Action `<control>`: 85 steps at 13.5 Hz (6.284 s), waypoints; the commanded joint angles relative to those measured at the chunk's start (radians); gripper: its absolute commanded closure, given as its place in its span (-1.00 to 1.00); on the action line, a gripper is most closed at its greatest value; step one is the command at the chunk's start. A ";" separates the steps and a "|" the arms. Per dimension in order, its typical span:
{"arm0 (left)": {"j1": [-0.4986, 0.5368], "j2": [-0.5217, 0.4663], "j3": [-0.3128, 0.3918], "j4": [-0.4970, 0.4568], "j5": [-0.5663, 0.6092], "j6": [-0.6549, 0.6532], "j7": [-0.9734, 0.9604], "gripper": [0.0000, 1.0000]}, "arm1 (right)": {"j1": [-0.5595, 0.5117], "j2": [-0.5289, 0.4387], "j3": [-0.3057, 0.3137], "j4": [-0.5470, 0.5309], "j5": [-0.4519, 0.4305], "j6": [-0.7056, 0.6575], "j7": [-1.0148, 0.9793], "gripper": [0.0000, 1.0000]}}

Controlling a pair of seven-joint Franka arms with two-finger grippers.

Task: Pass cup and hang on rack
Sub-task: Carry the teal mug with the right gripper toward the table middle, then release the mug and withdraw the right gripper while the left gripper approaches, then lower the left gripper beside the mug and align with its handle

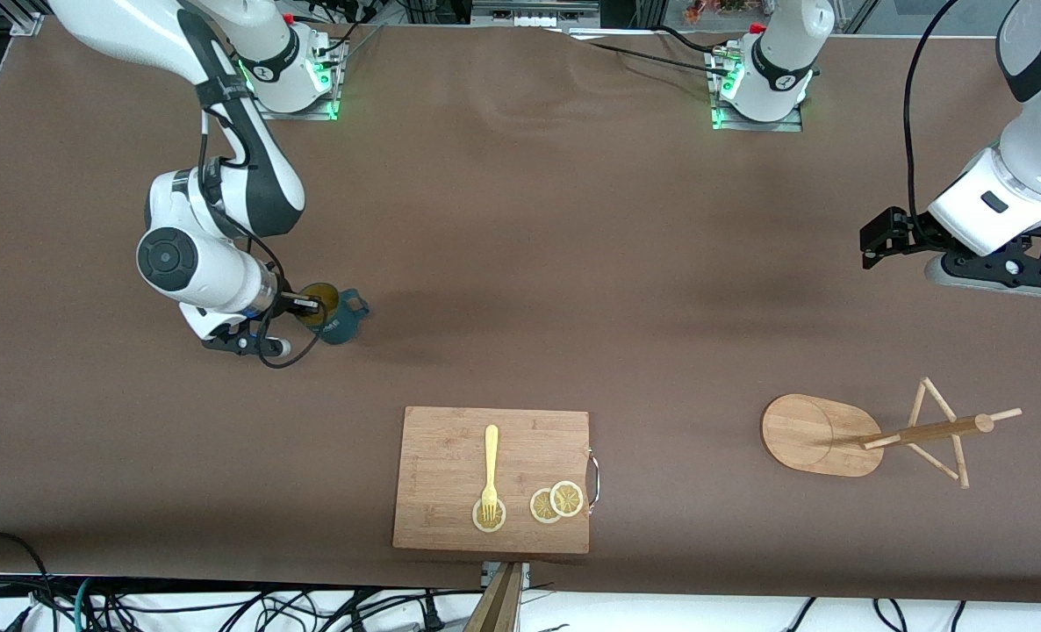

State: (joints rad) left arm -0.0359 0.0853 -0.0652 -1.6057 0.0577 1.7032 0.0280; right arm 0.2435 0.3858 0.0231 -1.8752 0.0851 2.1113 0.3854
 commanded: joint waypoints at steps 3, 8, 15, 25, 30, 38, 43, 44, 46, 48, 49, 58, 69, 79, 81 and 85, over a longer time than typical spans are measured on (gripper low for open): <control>-0.002 -0.006 0.005 0.010 -0.030 -0.016 0.018 -1.00 | 0.166 0.125 0.000 0.195 0.036 -0.060 0.338 1.00; -0.001 -0.006 0.005 0.010 -0.030 -0.016 0.018 -1.00 | 0.374 0.275 0.000 0.416 0.159 -0.056 0.659 1.00; -0.001 -0.006 0.005 0.010 -0.030 -0.016 0.018 -1.00 | 0.637 0.534 -0.006 0.717 0.143 -0.043 0.920 1.00; -0.001 -0.006 0.005 0.010 -0.030 -0.016 0.018 -1.00 | 0.700 0.545 -0.009 0.739 0.130 -0.002 0.964 -0.03; -0.004 -0.004 0.005 0.012 -0.030 -0.016 0.012 -1.00 | 0.660 0.437 -0.040 0.737 0.114 -0.086 0.931 -1.00; -0.077 0.034 -0.008 0.010 -0.030 -0.097 0.020 -1.00 | 0.567 0.155 -0.250 0.653 0.143 -0.361 0.716 -1.00; -0.149 0.079 -0.021 -0.011 -0.114 -0.122 0.009 -1.00 | 0.467 -0.132 -0.322 0.411 0.143 -0.473 0.410 -1.00; -0.174 0.094 -0.022 -0.026 -0.114 -0.122 0.009 -1.00 | 0.467 -0.203 -0.346 0.333 0.136 -0.473 0.347 -1.00; -0.223 0.128 -0.024 -0.045 -0.114 -0.111 0.006 -1.00 | 0.467 -0.345 -0.391 0.196 0.119 -0.475 0.270 -1.00; -0.255 0.152 -0.031 -0.049 -0.116 -0.088 0.010 -1.00 | 0.467 -0.492 -0.402 0.075 0.021 -0.475 0.248 -1.00; -0.271 0.155 -0.034 -0.062 -0.114 -0.077 0.022 -1.00 | 0.467 -0.561 -0.402 0.015 -0.026 -0.475 0.224 -1.00; -0.148 0.231 -0.039 -0.184 -0.315 0.170 0.781 -1.00 | 0.464 -0.643 -0.620 -0.016 -0.139 -0.534 -0.207 -1.00; -0.059 0.200 -0.039 -0.476 -0.815 0.358 1.712 -1.00 | -0.102 -0.547 -0.125 0.074 -0.128 -0.560 -0.307 -1.00; -0.073 0.235 -0.039 -0.753 -1.435 0.499 2.550 -1.00 | -0.248 -0.475 0.021 0.149 -0.102 -0.556 -0.309 -1.00; -0.076 0.263 -0.039 -0.786 -1.547 0.500 2.671 -1.00 | -0.250 -0.423 0.020 0.214 -0.104 -0.565 -0.312 -1.00; -0.078 0.364 -0.044 -0.783 -1.702 0.489 2.845 -0.96 | -0.248 -0.398 0.021 0.257 -0.105 -0.577 -0.307 -1.00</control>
State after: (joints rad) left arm -0.1112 0.4083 -0.1050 -2.3963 -1.5757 2.1925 2.7436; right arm 0.0184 -0.0309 0.0258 -1.6718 -0.0359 1.5644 0.0987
